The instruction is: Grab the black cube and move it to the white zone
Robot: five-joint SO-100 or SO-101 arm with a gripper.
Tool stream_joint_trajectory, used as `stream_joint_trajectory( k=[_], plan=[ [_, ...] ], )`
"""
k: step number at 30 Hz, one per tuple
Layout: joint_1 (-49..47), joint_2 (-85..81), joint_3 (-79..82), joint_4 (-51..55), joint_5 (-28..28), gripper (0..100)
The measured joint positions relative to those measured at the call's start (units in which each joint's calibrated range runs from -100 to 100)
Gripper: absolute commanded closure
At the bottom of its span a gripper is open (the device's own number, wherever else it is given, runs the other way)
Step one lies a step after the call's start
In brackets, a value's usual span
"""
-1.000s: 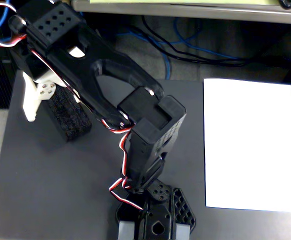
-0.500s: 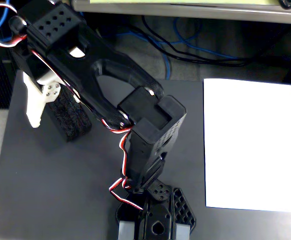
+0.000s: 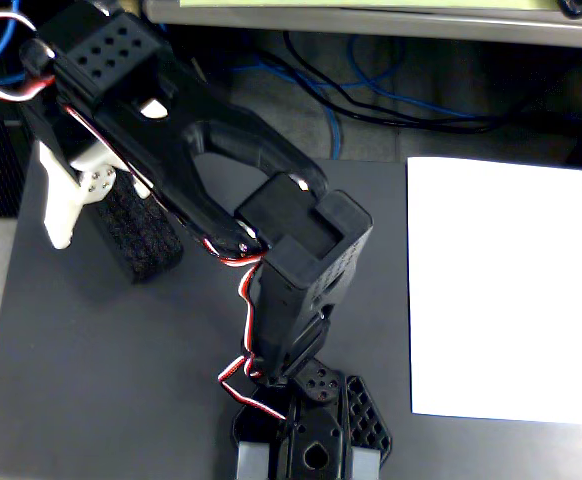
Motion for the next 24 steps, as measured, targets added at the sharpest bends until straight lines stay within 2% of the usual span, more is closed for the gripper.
stream_joint_trajectory(
  k=[7, 13, 24],
  plan=[
    [1.4, -0.17, 8.14, -8.22, 0.0, 67],
    [5.32, -0.08, 8.23, -9.24, 0.52, 67],
    [5.32, 0.0, 8.23, -9.33, 0.94, 67]
  ],
)
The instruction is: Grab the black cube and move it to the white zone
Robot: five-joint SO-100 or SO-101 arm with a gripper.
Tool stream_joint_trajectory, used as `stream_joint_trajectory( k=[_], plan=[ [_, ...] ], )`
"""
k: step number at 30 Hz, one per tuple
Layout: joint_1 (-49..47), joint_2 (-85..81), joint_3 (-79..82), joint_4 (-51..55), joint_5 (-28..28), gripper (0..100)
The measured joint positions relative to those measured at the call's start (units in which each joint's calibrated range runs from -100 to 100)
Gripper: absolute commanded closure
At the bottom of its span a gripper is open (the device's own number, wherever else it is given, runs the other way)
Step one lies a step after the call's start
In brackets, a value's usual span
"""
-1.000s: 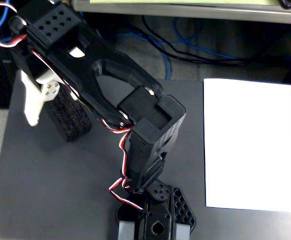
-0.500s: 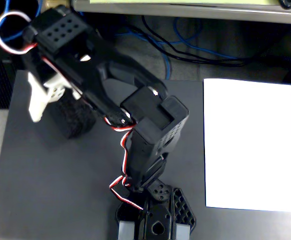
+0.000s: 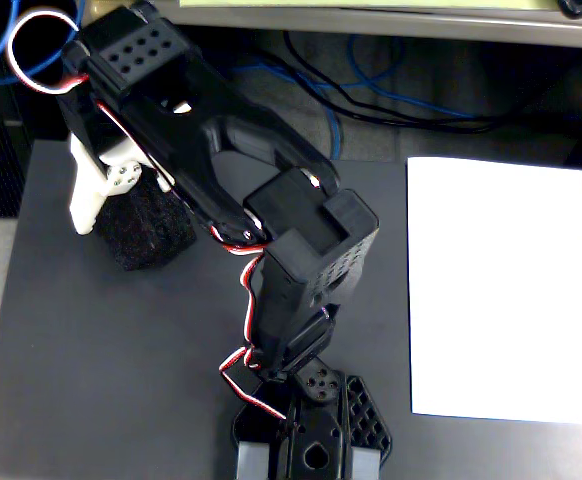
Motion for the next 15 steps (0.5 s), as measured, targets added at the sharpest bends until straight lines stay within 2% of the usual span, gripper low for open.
stream_joint_trajectory(
  k=[15],
  plan=[
    [0.0, 0.0, -0.09, 0.0, -0.21, 67]
  ],
)
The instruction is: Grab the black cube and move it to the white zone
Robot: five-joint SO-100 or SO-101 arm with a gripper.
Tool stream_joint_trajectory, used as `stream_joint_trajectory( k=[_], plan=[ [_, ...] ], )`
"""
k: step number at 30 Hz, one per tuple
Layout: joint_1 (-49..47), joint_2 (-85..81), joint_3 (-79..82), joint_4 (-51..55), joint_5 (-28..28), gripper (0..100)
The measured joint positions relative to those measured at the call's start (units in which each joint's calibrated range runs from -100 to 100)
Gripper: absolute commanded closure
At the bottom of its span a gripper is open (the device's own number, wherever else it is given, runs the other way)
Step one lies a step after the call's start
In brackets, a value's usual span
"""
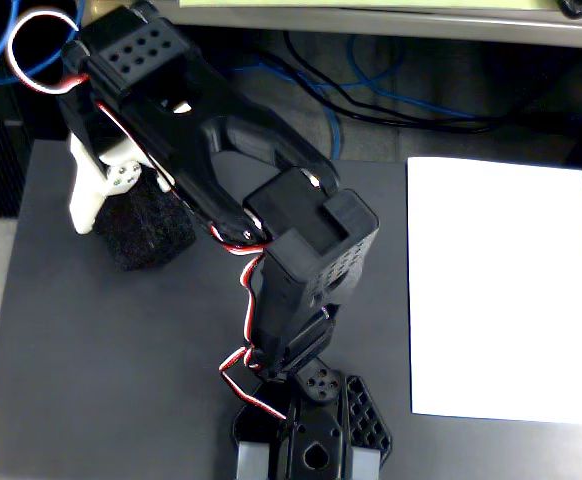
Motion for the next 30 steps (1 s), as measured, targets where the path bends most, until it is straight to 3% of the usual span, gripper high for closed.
stream_joint_trajectory(
  k=[7, 19, 30],
  plan=[
    [-0.07, 0.0, -7.68, 8.22, -1.36, 67],
    [-0.15, 0.0, -6.03, 8.73, -1.36, 67],
    [-4.28, 0.0, 4.48, -0.17, -1.36, 67]
  ],
)
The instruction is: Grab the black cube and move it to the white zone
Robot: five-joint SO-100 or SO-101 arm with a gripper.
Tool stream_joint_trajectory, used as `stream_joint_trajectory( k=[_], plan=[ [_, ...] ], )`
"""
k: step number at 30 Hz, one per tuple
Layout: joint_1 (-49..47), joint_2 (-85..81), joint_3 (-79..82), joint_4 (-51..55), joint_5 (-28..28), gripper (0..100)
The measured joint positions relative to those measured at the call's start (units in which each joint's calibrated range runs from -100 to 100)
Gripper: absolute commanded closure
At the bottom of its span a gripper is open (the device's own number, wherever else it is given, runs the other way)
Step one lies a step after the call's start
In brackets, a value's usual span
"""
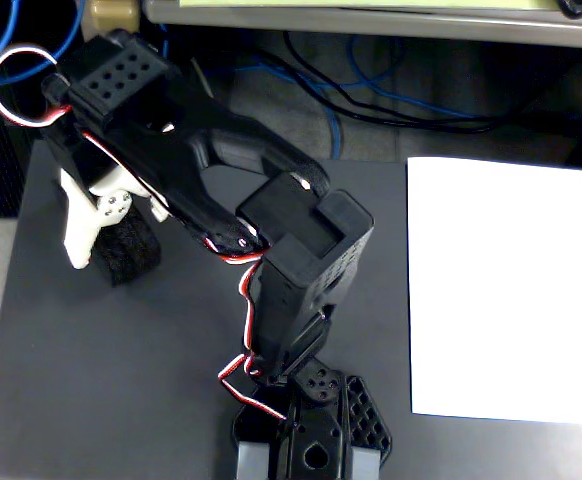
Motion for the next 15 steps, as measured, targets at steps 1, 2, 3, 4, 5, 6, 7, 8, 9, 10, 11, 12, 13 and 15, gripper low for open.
stream_joint_trajectory(
  k=[1, 2, 3, 4, 5, 6, 7, 8, 9, 10, 11, 12, 13, 15],
  plan=[
    [-0.07, 0.0, 0.0, -0.09, 0.0, 67],
    [-0.07, 0.0, 0.27, -0.17, 0.0, 67],
    [-0.22, 0.0, 0.37, -0.17, 0.0, 67],
    [-0.22, 0.0, 0.55, -0.17, 0.0, 67],
    [-0.3, 0.0, 0.55, -0.17, 0.0, 67],
    [-0.37, 0.0, 0.73, -0.17, 0.0, 67],
    [-0.37, 0.0, 0.73, -0.17, 0.0, 67],
    [-0.44, 0.0, 0.73, -0.51, 0.0, 67],
    [-0.44, 0.0, 0.73, -0.94, 0.0, 67],
    [-0.44, 0.0, 0.73, -1.45, 0.0, 67],
    [-0.44, 0.0, 0.73, -1.88, 0.0, 67],
    [-0.44, 0.0, 0.73, -2.23, 0.0, 68],
    [-0.44, 0.0, 0.73, -2.4, 0.0, 68],
    [-0.44, 0.0, 0.73, -2.65, 0.0, 68]
  ],
)
